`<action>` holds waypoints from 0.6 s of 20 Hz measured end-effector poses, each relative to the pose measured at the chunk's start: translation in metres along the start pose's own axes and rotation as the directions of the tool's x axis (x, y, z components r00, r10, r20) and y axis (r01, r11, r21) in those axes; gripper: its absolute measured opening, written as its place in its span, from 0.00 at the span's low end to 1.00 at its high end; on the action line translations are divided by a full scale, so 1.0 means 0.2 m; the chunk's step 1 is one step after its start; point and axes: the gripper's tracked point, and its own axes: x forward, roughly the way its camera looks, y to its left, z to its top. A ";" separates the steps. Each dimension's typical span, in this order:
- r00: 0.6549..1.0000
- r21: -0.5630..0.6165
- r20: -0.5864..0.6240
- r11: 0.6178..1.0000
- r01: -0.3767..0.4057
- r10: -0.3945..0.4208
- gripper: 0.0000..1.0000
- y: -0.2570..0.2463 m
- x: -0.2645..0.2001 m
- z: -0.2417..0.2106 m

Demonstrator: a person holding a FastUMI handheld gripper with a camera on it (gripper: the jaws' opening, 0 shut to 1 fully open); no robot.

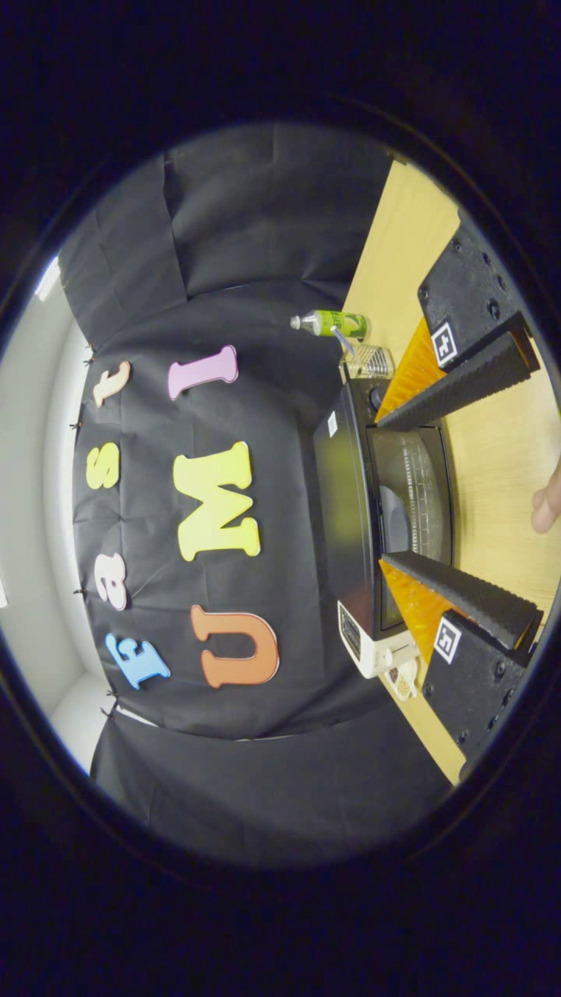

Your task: Open the toaster oven, put the food inside, and close the toaster oven door.

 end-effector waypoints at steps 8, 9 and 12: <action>0.996 -0.023 0.090 1.000 0.000 0.002 1.00 -0.10 -0.53 0.59; 0.996 -0.020 0.093 1.000 0.003 -0.001 1.00 -0.11 -0.59 0.64; 0.996 -0.031 0.086 1.000 0.000 0.003 1.00 -0.14 -0.76 0.77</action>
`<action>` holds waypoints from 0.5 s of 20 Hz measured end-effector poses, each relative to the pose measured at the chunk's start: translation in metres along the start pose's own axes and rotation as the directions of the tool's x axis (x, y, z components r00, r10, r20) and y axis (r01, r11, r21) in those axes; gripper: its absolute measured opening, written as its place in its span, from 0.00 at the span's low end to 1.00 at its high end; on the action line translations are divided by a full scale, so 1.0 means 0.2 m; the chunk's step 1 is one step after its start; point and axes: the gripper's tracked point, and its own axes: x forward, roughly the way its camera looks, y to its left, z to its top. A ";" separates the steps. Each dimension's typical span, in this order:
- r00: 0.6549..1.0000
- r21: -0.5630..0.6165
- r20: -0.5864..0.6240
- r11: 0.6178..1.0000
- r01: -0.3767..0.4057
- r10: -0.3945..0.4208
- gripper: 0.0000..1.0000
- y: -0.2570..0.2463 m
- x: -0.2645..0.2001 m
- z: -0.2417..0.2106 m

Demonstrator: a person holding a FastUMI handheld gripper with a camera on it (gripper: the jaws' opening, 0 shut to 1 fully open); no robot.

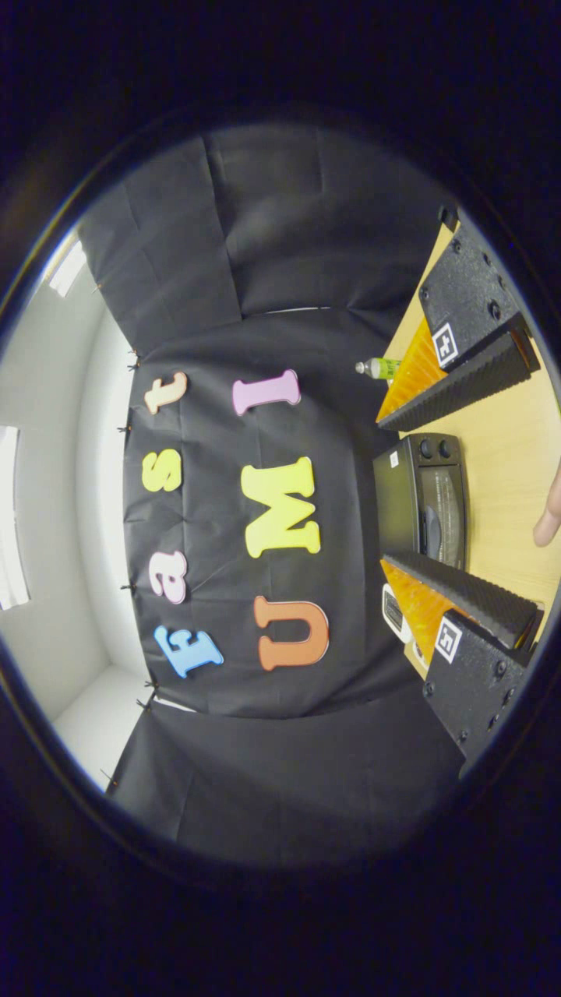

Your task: Open the toaster oven, put the food inside, and close the toaster oven door.

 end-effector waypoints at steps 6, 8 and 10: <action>0.996 -0.085 0.082 0.996 0.025 -0.018 1.00 -0.10 -0.20 0.27; 0.994 -0.104 0.090 0.992 0.070 -0.061 1.00 -0.12 -0.21 0.27; 0.997 -0.060 0.076 0.998 0.025 -0.020 1.00 -0.03 -0.21 0.24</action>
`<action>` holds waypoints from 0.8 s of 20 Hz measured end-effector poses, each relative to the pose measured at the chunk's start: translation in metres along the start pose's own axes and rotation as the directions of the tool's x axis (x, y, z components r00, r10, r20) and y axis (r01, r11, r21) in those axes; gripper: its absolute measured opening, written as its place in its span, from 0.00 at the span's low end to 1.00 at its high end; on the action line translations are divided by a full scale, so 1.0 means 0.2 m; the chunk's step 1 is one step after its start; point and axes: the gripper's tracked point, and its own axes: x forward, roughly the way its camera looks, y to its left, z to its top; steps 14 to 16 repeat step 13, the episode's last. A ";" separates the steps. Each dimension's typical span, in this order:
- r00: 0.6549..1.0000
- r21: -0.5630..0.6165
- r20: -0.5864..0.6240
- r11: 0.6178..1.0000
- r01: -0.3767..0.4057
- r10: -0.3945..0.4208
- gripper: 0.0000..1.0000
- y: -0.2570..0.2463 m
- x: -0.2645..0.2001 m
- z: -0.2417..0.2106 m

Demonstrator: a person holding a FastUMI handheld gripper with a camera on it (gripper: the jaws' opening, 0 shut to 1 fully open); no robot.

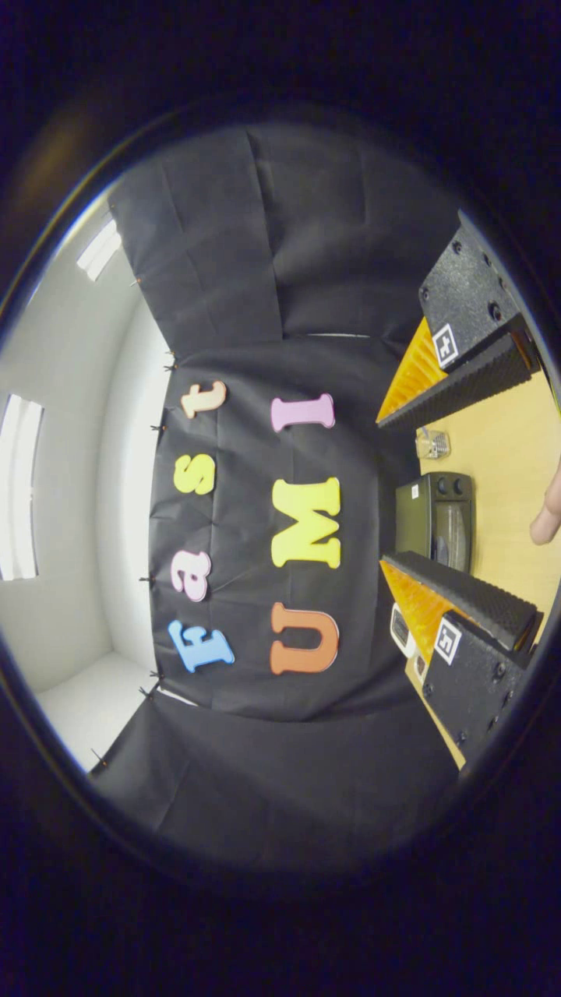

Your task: Open the toaster oven, put the food inside, and close the toaster oven door.

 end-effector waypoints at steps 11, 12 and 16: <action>0.996 0.084 -0.071 0.996 -0.038 0.045 1.00 -0.03 0.14 -0.17; 0.996 0.085 -0.071 0.996 -0.041 0.048 1.00 -0.02 0.14 -0.17; 0.996 0.087 -0.072 0.995 -0.045 0.051 1.00 -0.02 0.14 -0.18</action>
